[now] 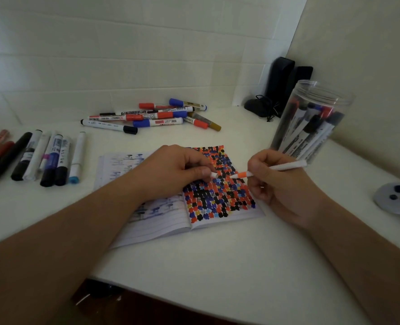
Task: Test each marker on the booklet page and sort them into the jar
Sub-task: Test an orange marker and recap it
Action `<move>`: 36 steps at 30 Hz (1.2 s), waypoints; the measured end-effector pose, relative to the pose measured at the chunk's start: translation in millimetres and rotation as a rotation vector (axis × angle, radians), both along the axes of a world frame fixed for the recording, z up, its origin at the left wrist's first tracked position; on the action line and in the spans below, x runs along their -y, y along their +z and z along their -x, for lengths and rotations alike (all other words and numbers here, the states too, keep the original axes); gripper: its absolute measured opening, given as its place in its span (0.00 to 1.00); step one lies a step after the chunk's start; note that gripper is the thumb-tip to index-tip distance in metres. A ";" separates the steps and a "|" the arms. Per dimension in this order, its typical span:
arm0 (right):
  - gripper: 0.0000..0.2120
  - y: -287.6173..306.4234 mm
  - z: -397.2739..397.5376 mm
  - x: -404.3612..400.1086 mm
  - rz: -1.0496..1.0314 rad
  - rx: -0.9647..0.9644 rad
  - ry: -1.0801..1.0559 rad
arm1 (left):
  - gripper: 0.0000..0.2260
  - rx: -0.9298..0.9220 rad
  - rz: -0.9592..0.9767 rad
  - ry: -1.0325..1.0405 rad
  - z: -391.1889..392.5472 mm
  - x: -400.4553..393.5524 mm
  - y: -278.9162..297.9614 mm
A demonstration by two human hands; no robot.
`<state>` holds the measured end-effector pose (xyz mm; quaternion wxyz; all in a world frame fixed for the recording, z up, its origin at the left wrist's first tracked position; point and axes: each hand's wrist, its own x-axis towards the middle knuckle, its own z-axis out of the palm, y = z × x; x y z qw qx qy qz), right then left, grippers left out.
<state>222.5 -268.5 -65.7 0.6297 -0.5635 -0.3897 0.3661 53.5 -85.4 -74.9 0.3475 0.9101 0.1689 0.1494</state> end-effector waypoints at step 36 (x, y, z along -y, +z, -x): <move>0.08 -5.7 0.5 -3.3 0.084 0.188 0.010 | 0.08 0.270 0.012 0.103 3.3 -2.0 2.1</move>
